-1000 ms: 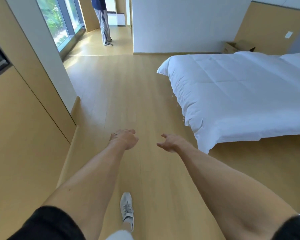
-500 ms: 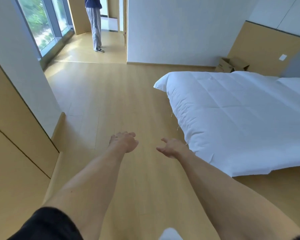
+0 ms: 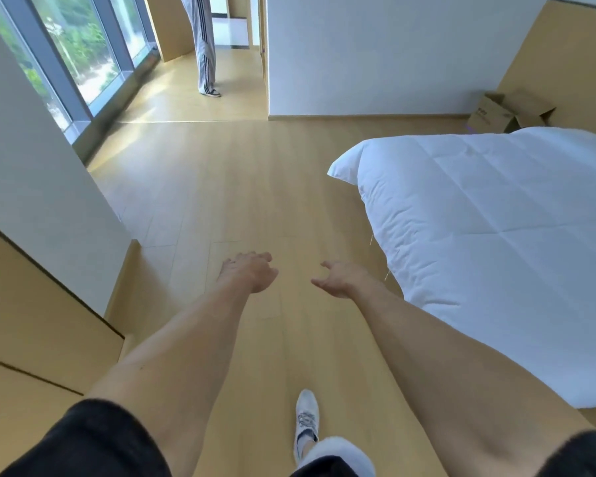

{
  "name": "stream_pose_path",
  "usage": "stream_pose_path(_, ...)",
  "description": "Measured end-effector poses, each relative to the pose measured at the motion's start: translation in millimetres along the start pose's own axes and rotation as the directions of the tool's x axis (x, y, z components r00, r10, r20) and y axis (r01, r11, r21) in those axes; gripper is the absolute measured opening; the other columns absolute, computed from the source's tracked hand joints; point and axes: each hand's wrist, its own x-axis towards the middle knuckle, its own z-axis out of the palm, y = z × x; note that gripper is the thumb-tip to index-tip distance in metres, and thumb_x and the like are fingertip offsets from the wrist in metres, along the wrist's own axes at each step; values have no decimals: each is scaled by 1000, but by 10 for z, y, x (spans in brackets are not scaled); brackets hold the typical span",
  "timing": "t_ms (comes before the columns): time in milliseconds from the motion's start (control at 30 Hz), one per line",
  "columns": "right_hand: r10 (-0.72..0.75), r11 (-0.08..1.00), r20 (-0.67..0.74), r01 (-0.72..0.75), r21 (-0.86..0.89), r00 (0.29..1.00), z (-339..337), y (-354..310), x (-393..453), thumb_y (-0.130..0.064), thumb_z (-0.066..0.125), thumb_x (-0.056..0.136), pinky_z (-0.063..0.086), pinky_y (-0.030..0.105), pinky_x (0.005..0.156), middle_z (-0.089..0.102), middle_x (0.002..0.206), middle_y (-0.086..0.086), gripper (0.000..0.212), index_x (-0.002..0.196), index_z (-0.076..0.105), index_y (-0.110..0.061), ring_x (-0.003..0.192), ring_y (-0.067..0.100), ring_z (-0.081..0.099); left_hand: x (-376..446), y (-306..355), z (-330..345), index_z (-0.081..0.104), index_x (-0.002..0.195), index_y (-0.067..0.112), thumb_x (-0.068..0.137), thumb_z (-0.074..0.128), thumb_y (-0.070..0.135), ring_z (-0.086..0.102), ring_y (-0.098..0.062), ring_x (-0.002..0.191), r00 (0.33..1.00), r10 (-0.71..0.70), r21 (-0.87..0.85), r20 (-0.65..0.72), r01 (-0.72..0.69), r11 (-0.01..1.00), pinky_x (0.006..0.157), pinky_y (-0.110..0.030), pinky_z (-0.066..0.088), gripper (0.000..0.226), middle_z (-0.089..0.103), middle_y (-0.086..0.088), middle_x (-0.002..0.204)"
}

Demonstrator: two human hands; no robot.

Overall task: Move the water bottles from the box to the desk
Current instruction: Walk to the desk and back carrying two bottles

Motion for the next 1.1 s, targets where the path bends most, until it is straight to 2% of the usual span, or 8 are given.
stream_pose_path(200, -12, 1000, 31, 11, 14, 999, -742, -4, 1122, -63, 43, 96, 33, 42, 116, 33, 161, -3, 71, 157, 24, -32, 146, 23, 35, 1126, 151, -659, 37, 153, 29, 103, 38, 48, 35, -30, 143, 999, -52, -39, -4, 52, 998, 115, -45, 27, 53, 39, -8, 156)
stream_pose_path(467, -49, 998, 29, 48, 28, 998, -1548, -76, 2278, -60, 44, 96, 35, 41, 115, 33, 161, -3, 69, 157, 26, -32, 144, 23, 36, 2300, 319, -1307, 36, 152, 30, 103, 36, 50, 37, -30, 141, 998, -54, -51, -31, 53, 997, 114, -45, 29, 53, 41, -7, 155)
stream_pose_path(767, 9, 999, -7, -8, 44, 1000, -2269, -185, 3613, -59, 45, 96, 33, 43, 115, 34, 160, -1, 69, 156, 26, -32, 144, 24, 36, 3878, 386, -1893, 37, 152, 32, 103, 36, 51, 38, -29, 141, 998, 42, -23, -44, -43, 999, 114, -44, 30, 53, 42, -6, 155)
stream_pose_path(967, 96, 994, -8, -96, 51, 995, -2950, -462, 4618, -57, 44, 98, 32, 39, 115, 32, 160, -4, 68, 158, 23, -33, 147, 22, 31, 5157, 260, -2528, 37, 152, 32, 103, 36, 50, 38, -28, 141, 992, 123, -16, -40, -124, 992, 114, -43, 31, 52, 42, -5, 154)
stream_pose_path(1100, 107, 993, -52, -103, 64, 993, -3361, -712, 5297, -58, 45, 96, 35, 42, 113, 34, 159, -7, 68, 156, 27, -33, 145, 22, 34, 5908, 118, -2987, 37, 152, 31, 103, 36, 50, 39, -28, 140, 988, 144, 14, -53, -144, 989, 113, -42, 32, 52, 42, -5, 154)
